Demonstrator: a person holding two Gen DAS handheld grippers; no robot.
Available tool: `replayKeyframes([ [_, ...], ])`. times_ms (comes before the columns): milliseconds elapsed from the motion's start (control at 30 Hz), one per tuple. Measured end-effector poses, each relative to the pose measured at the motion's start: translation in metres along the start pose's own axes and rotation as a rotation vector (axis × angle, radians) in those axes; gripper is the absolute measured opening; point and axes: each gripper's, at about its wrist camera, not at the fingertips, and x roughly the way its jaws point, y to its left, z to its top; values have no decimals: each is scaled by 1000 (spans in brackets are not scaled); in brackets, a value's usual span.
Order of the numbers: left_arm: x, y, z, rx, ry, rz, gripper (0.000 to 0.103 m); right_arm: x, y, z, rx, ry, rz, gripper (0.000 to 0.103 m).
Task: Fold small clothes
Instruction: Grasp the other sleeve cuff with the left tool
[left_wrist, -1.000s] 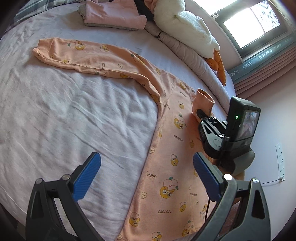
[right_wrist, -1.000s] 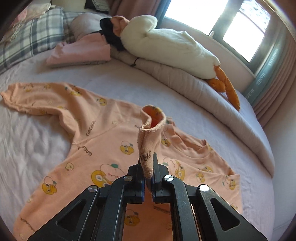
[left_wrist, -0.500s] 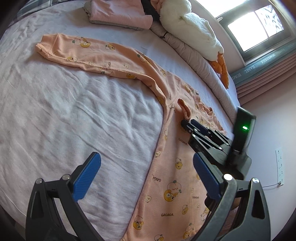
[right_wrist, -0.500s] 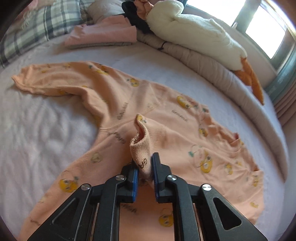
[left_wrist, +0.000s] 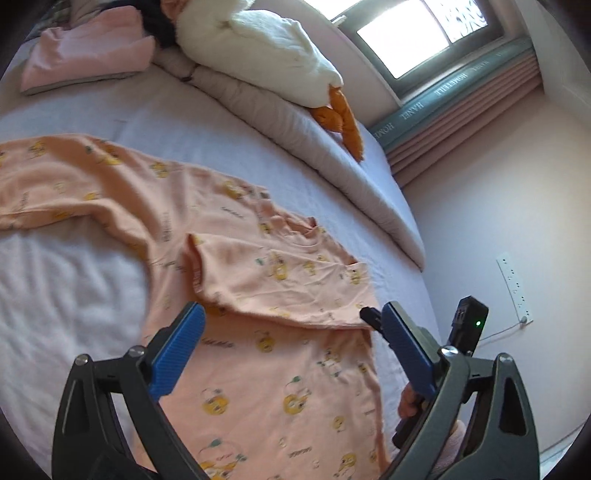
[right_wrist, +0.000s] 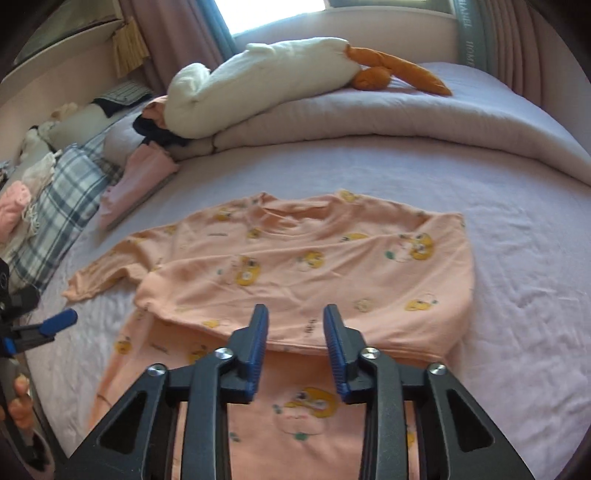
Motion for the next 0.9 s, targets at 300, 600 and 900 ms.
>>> replayKeyframes([
  [300,93,47,4,-106,139,126,58,13,-44,-13,43,7,-22,19],
  [600,58,100,2,-242,86,48,15,14,-64,-31,115,39,-24,19],
  [900,-59,167,1,-460,-187,100,81,-27,-27,-35,27,-45,39,19],
])
